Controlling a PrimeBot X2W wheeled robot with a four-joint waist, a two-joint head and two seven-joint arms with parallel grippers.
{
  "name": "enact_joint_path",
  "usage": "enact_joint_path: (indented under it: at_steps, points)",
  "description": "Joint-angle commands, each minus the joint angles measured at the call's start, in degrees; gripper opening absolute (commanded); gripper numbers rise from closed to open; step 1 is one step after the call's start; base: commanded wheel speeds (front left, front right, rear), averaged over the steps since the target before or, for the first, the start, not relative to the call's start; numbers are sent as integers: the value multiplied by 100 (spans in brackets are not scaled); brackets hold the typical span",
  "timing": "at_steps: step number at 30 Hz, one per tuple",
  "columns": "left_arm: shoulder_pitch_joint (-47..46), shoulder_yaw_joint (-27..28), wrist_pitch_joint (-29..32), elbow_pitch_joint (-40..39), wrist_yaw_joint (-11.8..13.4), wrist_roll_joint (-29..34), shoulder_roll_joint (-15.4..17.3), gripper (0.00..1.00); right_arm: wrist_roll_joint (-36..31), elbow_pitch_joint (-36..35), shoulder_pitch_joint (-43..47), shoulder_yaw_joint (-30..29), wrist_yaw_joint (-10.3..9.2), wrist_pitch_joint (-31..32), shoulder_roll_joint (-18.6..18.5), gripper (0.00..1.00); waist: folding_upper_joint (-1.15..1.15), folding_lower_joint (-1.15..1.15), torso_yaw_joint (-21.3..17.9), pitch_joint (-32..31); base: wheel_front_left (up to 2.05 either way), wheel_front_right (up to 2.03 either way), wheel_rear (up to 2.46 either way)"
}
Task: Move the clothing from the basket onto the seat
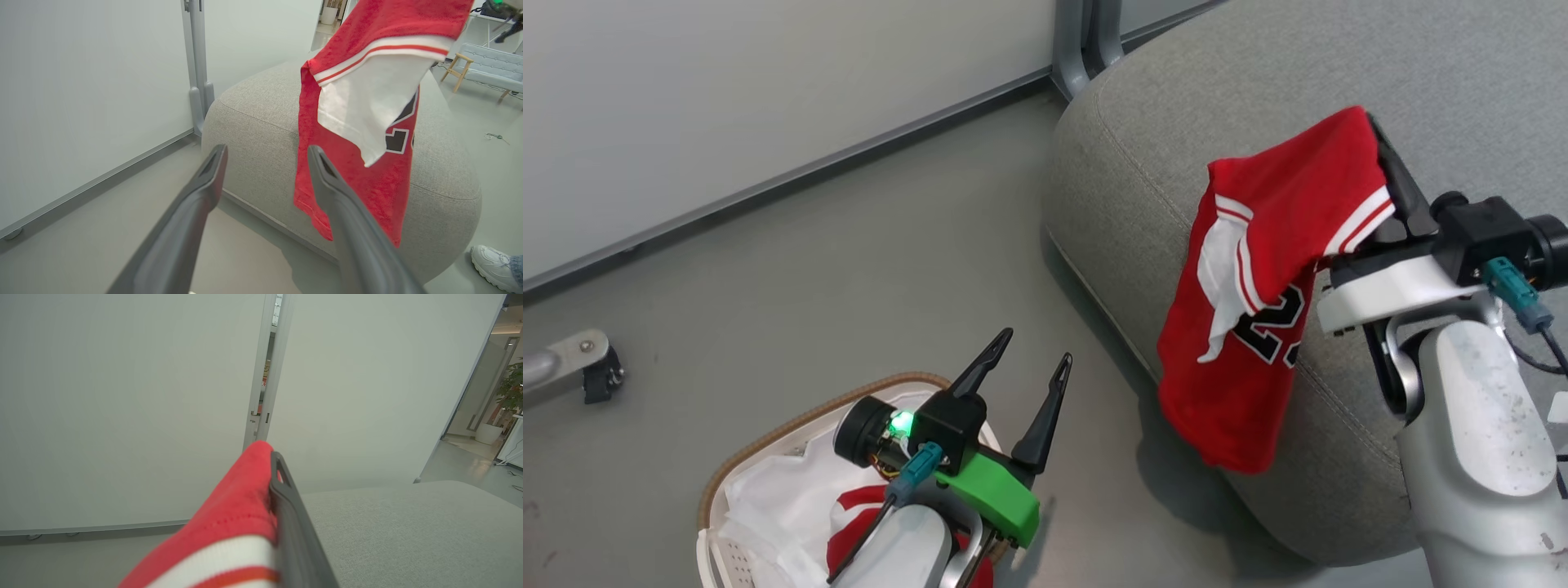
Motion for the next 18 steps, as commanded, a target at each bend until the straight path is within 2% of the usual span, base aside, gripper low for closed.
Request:
enact_joint_path:
  at_steps: [1, 5, 11, 18]
  points:
    - [-139, -11, -5, -11, -26, 31, 74, 100, -13, -45, -177, -30, -6, -29, -27, 0, 0, 0, 0, 305, 0, 0, 0]
    - [-326, -85, -5, -23, -27, 49, 165, 100, -87, 18, -661, -81, -6, -30, -195, 0, 0, 0, 186, 618, 0, 0, 0]
    - [-634, -214, -5, -106, -22, 120, 392, 100, -252, 173, -2023, -367, -6, -29, -574, 0, 0, 0, 420, 1115, 0, 0, 0]
    - [-796, -159, -5, -351, -22, 235, 573, 100, -633, 782, -3897, -639, -7, 105, -1461, 0, 0, 0, 678, 1643, 0, 0, 0]
